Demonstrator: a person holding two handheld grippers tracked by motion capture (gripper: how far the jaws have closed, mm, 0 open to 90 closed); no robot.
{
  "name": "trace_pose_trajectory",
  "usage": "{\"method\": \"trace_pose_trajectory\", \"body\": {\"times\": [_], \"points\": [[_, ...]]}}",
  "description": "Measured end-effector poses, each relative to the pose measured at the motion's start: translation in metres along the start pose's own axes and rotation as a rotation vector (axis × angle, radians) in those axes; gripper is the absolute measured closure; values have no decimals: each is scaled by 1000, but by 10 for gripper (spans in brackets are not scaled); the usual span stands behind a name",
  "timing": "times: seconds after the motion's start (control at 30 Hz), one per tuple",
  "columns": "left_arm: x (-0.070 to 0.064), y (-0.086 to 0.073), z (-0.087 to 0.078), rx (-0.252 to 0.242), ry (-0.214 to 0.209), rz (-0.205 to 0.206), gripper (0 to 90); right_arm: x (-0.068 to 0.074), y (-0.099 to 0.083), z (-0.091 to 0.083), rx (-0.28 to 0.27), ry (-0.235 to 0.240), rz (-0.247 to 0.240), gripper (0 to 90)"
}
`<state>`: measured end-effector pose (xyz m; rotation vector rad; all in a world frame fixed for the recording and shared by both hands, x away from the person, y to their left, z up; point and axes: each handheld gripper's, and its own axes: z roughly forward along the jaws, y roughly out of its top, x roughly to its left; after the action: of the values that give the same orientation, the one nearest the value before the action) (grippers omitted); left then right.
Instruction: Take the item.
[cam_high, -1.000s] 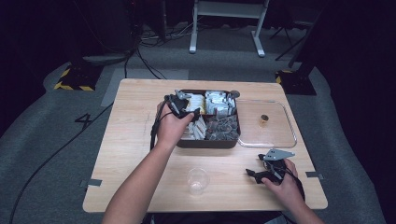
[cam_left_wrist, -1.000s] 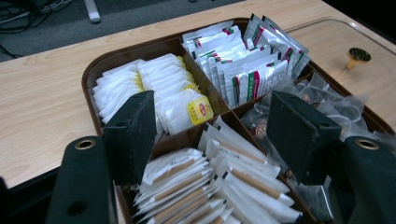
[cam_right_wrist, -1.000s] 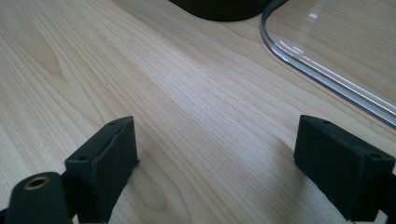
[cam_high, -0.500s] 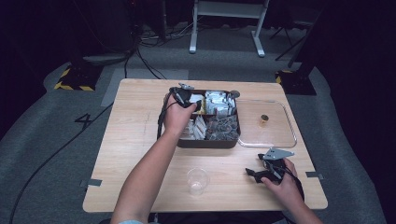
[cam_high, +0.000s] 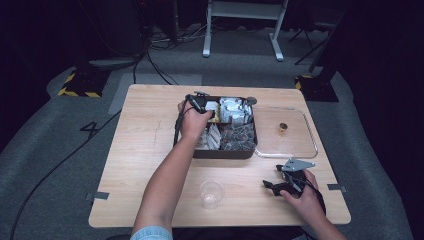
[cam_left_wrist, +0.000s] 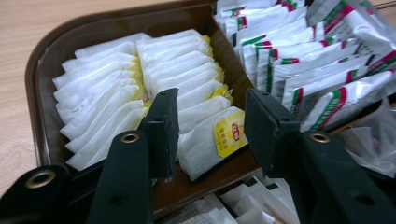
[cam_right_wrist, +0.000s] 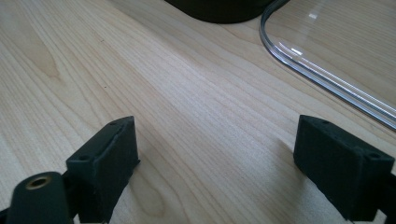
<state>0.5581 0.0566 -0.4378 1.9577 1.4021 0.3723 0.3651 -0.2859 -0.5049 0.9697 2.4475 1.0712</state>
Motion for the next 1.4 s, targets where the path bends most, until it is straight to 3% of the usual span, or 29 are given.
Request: {"method": "trace_pose_trajectory", "body": {"times": [0.3,0.5,0.77,0.9,1.0,1.27,1.4], "points": [[-1,1,15,64,11,-4,615,-1,0,0,1,8,-7,145],[-4,2,19,101,20,14,653,-2,0,0,0,12,-10,150],[-3,1,23,117,26,31,681,-2,0,0,0,13,-11,150],[-3,1,22,128,15,40,734,-2,0,0,-1,14,-11,151],[-6,1,21,145,-4,26,826,-2,0,0,0,13,-12,151],[-11,2,22,149,4,66,897,-2,0,0,0,12,-13,151],[-11,2,20,149,0,67,900,-2,0,0,-1,12,-13,151]]}}
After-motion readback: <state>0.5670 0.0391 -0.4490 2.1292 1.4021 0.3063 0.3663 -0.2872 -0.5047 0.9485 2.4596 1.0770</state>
